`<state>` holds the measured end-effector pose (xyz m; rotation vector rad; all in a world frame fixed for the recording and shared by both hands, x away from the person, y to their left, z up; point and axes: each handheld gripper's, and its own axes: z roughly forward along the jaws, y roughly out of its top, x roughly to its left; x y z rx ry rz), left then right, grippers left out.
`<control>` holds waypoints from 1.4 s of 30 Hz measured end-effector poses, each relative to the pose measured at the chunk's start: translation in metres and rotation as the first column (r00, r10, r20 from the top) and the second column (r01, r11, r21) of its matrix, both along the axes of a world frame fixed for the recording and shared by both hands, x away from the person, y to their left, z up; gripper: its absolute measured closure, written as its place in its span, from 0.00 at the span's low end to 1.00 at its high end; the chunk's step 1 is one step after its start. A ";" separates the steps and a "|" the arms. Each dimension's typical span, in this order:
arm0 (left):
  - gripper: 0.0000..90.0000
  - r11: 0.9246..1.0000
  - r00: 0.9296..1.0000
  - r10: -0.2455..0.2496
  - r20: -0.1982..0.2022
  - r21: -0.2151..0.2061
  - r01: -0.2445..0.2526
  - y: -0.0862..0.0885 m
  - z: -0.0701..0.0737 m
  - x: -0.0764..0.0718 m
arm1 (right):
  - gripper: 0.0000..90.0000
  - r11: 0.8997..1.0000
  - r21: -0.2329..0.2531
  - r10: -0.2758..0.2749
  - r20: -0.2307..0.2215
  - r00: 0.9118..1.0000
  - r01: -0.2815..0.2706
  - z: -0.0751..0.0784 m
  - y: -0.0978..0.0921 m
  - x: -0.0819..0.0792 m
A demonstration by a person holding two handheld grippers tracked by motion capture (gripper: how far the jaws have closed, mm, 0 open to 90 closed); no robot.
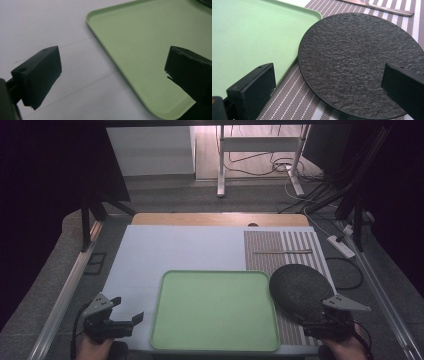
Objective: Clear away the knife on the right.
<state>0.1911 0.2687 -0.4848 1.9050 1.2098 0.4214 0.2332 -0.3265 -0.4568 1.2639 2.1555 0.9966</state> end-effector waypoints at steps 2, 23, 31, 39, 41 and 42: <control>0.02 1.000 1.000 -0.002 0.001 0.009 0.002 -0.001 0.000 0.000 | 0.00 1.000 -0.003 -0.002 0.000 1.000 0.002 0.000 0.000 0.000; 0.02 1.000 1.000 -0.001 0.001 0.021 0.001 -0.001 0.000 -0.002 | 0.00 0.993 -0.089 0.071 -0.033 0.997 -0.073 -0.003 0.011 0.002; 0.02 1.000 1.000 0.002 -0.002 0.030 -0.001 -0.003 0.000 -0.001 | 0.00 0.993 -0.095 0.067 -0.028 0.997 -0.070 -0.002 0.013 0.002; 0.02 1.000 1.000 0.003 -0.003 0.030 -0.003 -0.003 0.000 -0.001 | 0.00 0.991 -0.096 0.086 -0.025 0.996 -0.088 0.000 0.019 0.010; 0.02 1.000 1.000 0.002 -0.002 0.029 -0.002 -0.002 0.000 -0.001 | 0.00 0.992 -0.091 0.089 -0.025 0.996 -0.090 0.000 0.019 0.013; 0.02 1.000 1.000 0.003 -0.002 0.029 -0.003 -0.002 0.000 -0.001 | 0.00 0.992 -0.090 0.091 -0.025 0.996 -0.092 -0.001 0.018 0.014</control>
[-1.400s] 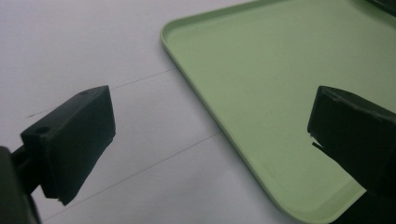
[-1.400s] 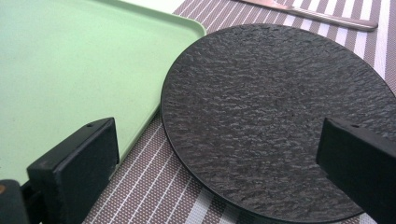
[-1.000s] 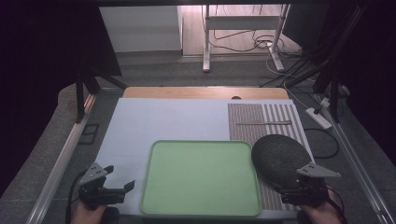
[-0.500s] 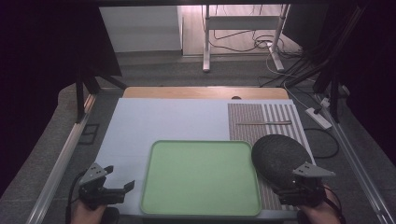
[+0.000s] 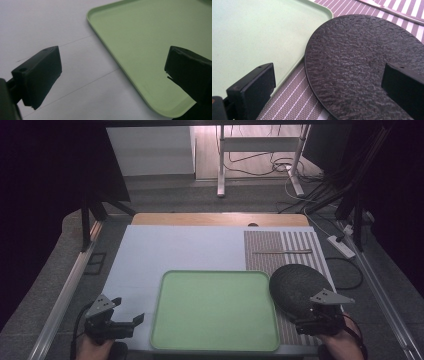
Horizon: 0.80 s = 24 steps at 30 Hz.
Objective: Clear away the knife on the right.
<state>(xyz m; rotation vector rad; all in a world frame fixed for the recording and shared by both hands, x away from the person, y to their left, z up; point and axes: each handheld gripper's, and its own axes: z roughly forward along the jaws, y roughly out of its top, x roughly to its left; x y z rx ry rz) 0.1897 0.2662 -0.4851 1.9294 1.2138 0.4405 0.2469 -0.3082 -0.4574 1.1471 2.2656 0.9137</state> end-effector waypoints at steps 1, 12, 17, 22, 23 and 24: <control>0.02 1.000 1.000 0.000 0.000 0.001 0.000 0.000 0.000 0.000 | 0.00 1.000 0.004 0.003 0.002 1.000 -0.003 -0.001 0.000 0.001; 0.02 1.000 1.000 0.004 -0.001 0.002 -0.004 0.000 0.000 0.000 | 0.00 0.999 0.038 0.038 0.027 0.999 -0.039 0.003 -0.001 0.012; 0.02 1.000 1.000 0.004 -0.002 0.005 -0.004 0.000 0.000 0.000 | 0.00 0.998 0.048 0.049 0.028 0.998 -0.051 0.004 -0.004 0.019; 0.02 1.000 1.000 0.004 -0.002 0.006 -0.004 0.000 0.000 0.000 | 0.00 0.998 0.049 0.050 0.026 0.998 -0.051 0.003 -0.004 0.024; 0.02 1.000 1.000 0.004 -0.002 0.006 -0.004 -0.001 0.000 0.000 | 0.00 0.997 0.051 0.050 0.025 0.998 -0.051 0.003 -0.004 0.025; 0.02 1.000 1.000 0.004 -0.002 0.006 -0.004 0.000 0.000 0.000 | 0.00 0.997 0.051 0.051 0.025 0.998 -0.052 0.004 -0.004 0.026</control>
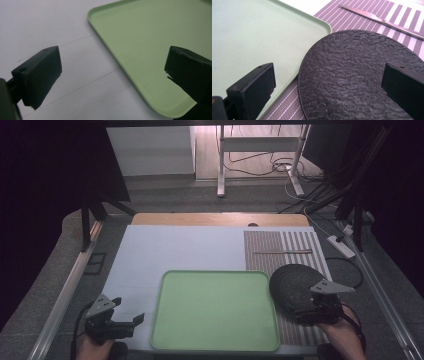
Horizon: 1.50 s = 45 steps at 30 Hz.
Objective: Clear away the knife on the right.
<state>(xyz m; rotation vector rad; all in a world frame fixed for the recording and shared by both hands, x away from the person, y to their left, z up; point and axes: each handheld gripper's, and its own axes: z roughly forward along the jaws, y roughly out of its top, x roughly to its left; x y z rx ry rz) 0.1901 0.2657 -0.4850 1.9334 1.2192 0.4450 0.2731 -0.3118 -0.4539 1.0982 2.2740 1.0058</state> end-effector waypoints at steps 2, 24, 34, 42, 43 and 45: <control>0.02 1.000 1.000 0.001 0.000 0.000 -0.001 0.000 0.000 0.000 | 0.00 1.000 -0.001 0.004 0.002 1.000 -0.004 0.000 0.001 0.003; 0.02 1.000 1.000 0.002 -0.002 0.001 -0.002 0.000 0.000 0.000 | 0.00 1.000 -0.022 0.005 -0.039 0.999 -0.006 -0.004 0.013 0.041; 0.02 1.000 1.000 0.005 -0.002 -0.001 -0.005 0.000 0.000 0.000 | 0.00 1.000 -0.029 -0.011 -0.052 0.999 0.009 -0.007 0.012 0.069; 0.02 1.000 1.000 0.006 -0.003 -0.001 -0.006 0.000 0.000 0.000 | 0.00 0.999 -0.029 -0.016 -0.052 0.999 0.015 -0.010 0.011 0.084; 0.02 1.000 1.000 0.006 -0.003 -0.002 -0.006 0.000 0.000 0.000 | 0.00 1.000 -0.025 -0.020 -0.051 0.998 0.019 -0.010 0.011 0.086; 0.02 1.000 1.000 0.006 -0.003 -0.002 -0.006 0.000 0.000 0.000 | 0.00 0.999 -0.016 -0.029 -0.050 0.998 0.028 -0.011 0.011 0.091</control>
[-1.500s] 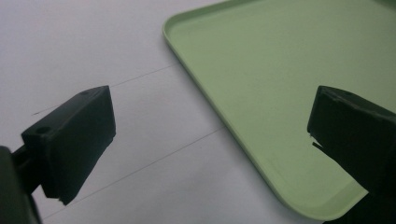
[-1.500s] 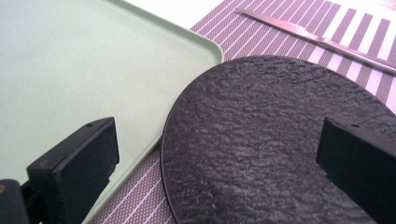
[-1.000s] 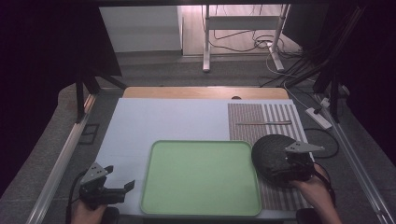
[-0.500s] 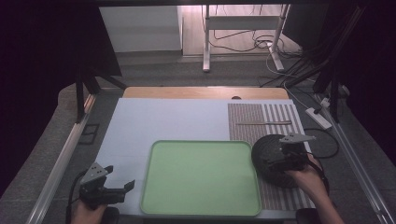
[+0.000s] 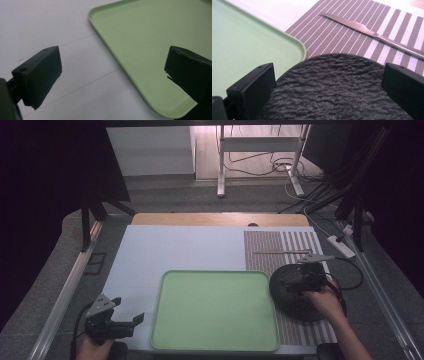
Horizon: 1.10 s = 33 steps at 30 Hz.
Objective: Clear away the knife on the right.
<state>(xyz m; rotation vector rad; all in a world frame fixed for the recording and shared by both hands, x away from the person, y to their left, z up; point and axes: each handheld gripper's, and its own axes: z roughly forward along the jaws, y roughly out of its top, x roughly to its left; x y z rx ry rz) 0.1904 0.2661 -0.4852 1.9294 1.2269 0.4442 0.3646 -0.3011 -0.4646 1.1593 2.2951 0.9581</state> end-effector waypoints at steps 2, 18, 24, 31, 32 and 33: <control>0.02 1.000 1.000 0.001 0.000 -0.001 -0.001 0.000 0.000 0.000 | 0.00 1.000 -0.002 0.000 0.001 1.000 0.000 -0.001 -0.001 0.005; 0.02 1.000 1.000 0.001 -0.003 -0.005 -0.001 0.001 0.000 0.000 | 0.00 0.999 -0.024 -0.040 -0.043 0.998 0.039 -0.005 -0.006 0.043; 0.02 1.000 1.000 0.002 -0.004 -0.005 -0.002 0.000 0.000 0.001 | 0.00 0.997 -0.021 -0.074 -0.036 0.997 0.073 -0.003 -0.009 0.054; 0.02 1.000 1.000 0.001 -0.003 -0.003 -0.001 0.000 0.000 0.000 | 0.00 0.991 -0.051 -0.129 -0.047 0.991 0.126 -0.005 -0.011 0.068; 0.02 1.000 1.000 0.001 -0.003 -0.003 -0.001 0.000 0.000 0.000 | 0.00 0.990 -0.054 -0.132 -0.049 0.990 0.129 -0.006 -0.012 0.070; 0.02 1.000 1.000 0.001 -0.004 -0.003 -0.001 0.000 0.000 0.000 | 0.00 0.990 -0.056 -0.135 -0.055 0.989 0.132 -0.006 -0.014 0.073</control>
